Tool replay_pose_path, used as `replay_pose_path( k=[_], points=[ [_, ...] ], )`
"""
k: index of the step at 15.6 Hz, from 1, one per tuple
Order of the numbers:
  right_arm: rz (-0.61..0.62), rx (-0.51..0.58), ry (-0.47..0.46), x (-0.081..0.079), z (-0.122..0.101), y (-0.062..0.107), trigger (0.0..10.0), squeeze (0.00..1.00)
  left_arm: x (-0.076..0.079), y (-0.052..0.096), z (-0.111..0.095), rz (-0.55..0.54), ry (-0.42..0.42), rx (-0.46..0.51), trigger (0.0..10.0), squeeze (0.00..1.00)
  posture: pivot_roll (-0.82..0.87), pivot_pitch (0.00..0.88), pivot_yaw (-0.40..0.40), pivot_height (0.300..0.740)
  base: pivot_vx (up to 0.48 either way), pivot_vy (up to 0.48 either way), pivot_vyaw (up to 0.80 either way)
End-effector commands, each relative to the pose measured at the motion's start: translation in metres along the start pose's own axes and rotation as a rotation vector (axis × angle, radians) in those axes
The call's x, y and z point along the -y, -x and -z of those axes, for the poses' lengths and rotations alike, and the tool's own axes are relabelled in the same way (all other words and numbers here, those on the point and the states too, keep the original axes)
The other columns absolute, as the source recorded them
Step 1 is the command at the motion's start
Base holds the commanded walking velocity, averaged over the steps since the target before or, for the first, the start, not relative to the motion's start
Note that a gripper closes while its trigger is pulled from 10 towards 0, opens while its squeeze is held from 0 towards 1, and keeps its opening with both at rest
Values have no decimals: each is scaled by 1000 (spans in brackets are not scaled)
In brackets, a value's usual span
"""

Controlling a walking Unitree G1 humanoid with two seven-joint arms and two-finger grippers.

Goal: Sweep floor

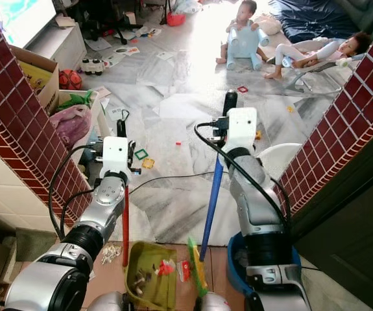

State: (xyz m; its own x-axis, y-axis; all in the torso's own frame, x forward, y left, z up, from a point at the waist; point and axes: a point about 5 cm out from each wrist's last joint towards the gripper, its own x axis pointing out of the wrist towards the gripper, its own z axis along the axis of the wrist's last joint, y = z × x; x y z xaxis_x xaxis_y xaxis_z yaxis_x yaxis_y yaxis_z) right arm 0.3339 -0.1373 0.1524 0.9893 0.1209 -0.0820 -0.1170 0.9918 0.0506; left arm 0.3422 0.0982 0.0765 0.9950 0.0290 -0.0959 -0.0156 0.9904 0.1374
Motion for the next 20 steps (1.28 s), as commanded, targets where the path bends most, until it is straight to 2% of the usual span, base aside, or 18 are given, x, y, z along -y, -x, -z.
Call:
replay_pose_path(
  k=[1, 2, 3, 6, 8, 9, 10, 12, 14, 16, 18, 20],
  points=[
    [24, -35, -62, 2, 1, -1, 10000, 0, -1, -2, -2, 0, -20, 11, 10000, 0, -137, 0, -7, 740, 0, 0, 0],
    [47, -73, -154, 1, 5, -3, 10000, 0, 2, -1, -2, 19, -27, 8, 10000, 0, -139, 0, -6, 740, 0, 0, 0],
    [62, -76, -206, 1, 4, -4, 10000, 0, 5, -1, -1, 30, -31, 2, 10000, 0, -141, 0, -5, 740, 0, 0, 0],
    [68, 2, -375, -5, -17, -11, 10000, 0, 8, -1, 1, 45, -35, -20, 10000, 0, -144, 0, -2, 740, 0, 0, 0],
    [34, 51, -434, -14, -35, -13, 10000, 0, 8, -1, 1, 45, -31, -23, 10000, 0, -146, 0, -3, 740, 0, 0, 0],
    [4, 80, -431, -19, -46, -14, 10000, 0, 9, -1, 2, 47, -28, -26, 10000, 0, -147, 0, -4, 740, 0, 0, 0],
    [-59, 145, -381, -27, -65, -14, 10000, 0, 9, -1, 2, 47, -24, -27, 10000, 0, -149, 0, -5, 740, 0, 0, 0],
    [-117, 229, -218, -32, -79, -11, 10000, 0, 7, -2, -5, 38, -12, 12, 10000, 0, -154, 0, -7, 740, 0, 0, 0],
    [-94, 239, -92, -24, -71, -9, 10000, 0, 5, -5, -18, 40, -4, 63, 10000, 0, -150, 0, -10, 740, 0, 0, 0],
    [-67, 226, -61, -14, -61, -7, 10000, 0, 1, -5, -31, 36, 6, 110, 10000, 0, -138, 0, -9, 740, 0, 0, 0],
    [-28, 236, -13, -2, -53, -1, 10000, 0, -9, 1, -44, 31, 52, 181, 10000, 0, -135, 0, -5, 740, 0, 0, 0],
    [-14, 240, -2, 2, -49, 1, 10000, 0, -12, 5, -45, 27, 70, 179, 10000, 0, -128, 0, -3, 740, 0, 0, 0]
  ],
)
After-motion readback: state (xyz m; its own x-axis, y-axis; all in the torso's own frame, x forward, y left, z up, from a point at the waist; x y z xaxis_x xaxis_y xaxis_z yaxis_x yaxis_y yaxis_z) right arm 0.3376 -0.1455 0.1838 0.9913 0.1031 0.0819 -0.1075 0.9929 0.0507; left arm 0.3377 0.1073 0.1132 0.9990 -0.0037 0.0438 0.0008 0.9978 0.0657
